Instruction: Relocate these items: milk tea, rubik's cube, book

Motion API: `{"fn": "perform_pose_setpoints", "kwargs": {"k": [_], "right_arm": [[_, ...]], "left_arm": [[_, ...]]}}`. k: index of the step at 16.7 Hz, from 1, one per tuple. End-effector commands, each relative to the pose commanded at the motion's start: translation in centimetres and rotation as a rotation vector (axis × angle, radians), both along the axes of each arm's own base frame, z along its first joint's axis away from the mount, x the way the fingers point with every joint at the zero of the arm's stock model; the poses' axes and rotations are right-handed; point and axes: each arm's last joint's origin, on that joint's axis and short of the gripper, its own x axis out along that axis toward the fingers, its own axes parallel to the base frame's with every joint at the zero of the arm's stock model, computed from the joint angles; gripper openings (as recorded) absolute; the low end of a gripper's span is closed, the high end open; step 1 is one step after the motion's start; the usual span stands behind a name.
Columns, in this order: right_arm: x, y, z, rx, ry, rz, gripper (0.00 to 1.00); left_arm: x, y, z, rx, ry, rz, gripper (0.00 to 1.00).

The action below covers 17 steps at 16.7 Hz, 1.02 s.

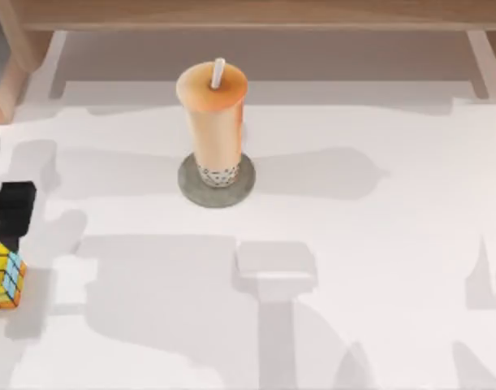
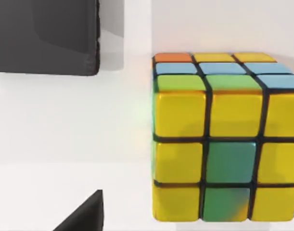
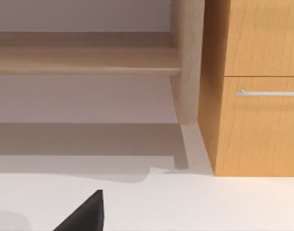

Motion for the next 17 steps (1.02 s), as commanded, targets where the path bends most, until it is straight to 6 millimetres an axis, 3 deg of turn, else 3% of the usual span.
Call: {"fn": "perform_pose_setpoints", "kwargs": {"k": [6,10,17], "right_arm": [[0.0,0.0,0.0,0.0,0.0,0.0,1.0],[0.0,0.0,0.0,0.0,0.0,0.0,1.0],[0.0,0.0,0.0,0.0,0.0,0.0,1.0]], "left_arm": [[0.1,0.1,-4.5,0.0,-0.007,0.0,1.0],[0.0,0.1,-4.9,0.0,-0.004,0.0,1.0],[0.0,0.1,-4.9,0.0,-0.004,0.0,0.47]]}}
